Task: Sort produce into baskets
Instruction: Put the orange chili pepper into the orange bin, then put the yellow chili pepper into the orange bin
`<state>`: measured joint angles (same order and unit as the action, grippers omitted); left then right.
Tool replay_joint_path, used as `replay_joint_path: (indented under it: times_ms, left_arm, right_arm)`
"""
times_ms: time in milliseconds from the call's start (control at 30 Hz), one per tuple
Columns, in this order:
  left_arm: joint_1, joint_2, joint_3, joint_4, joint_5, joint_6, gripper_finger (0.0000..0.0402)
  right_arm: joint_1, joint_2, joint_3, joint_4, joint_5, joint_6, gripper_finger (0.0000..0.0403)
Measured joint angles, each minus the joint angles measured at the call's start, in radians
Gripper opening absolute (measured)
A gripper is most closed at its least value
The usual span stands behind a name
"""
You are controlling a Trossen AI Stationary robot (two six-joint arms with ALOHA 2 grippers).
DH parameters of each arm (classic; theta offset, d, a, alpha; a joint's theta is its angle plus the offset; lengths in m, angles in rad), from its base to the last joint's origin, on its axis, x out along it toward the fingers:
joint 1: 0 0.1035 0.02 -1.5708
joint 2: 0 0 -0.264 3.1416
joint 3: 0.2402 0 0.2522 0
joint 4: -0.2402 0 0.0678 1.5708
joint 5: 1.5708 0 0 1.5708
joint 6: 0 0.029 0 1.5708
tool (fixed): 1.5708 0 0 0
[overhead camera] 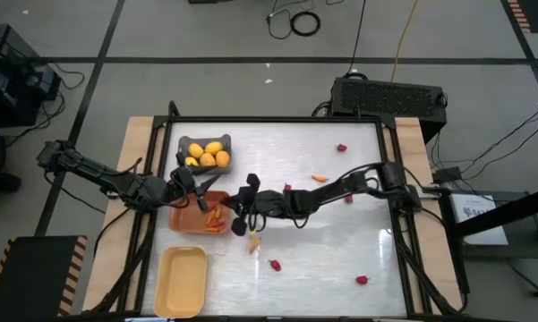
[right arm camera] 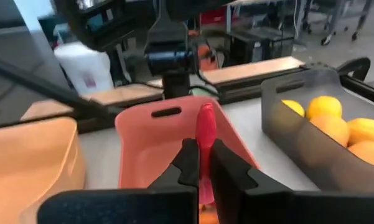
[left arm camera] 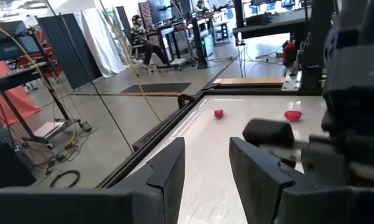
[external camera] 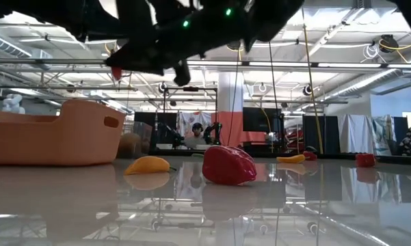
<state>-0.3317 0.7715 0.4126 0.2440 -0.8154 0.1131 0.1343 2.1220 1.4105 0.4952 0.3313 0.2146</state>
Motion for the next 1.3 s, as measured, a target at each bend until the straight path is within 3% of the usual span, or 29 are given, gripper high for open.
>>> replay_joint_path:
  times_ms: [433,933,1167,1300]
  left_arm:
    - [0.005,0.0,0.0,0.0,0.0,0.025,0.0134]
    - [0.005,0.0,0.0,0.0,0.0,0.026,0.0134]
    - [0.005,0.0,0.0,0.0,0.0,0.026,0.0134]
    - [0.005,0.0,0.0,0.0,0.0,0.026,0.0134]
  right_arm:
    - [-0.009,0.077,0.0,0.16,0.002,0.001,0.002]
    - [-0.009,0.078,0.0,0.182,-0.03,0.001,0.0106]
    - [-0.009,0.076,0.0,0.115,-0.048,0.0,0.0133]
    - [-0.009,0.025,0.002,-0.066,-0.054,0.001,0.0137]
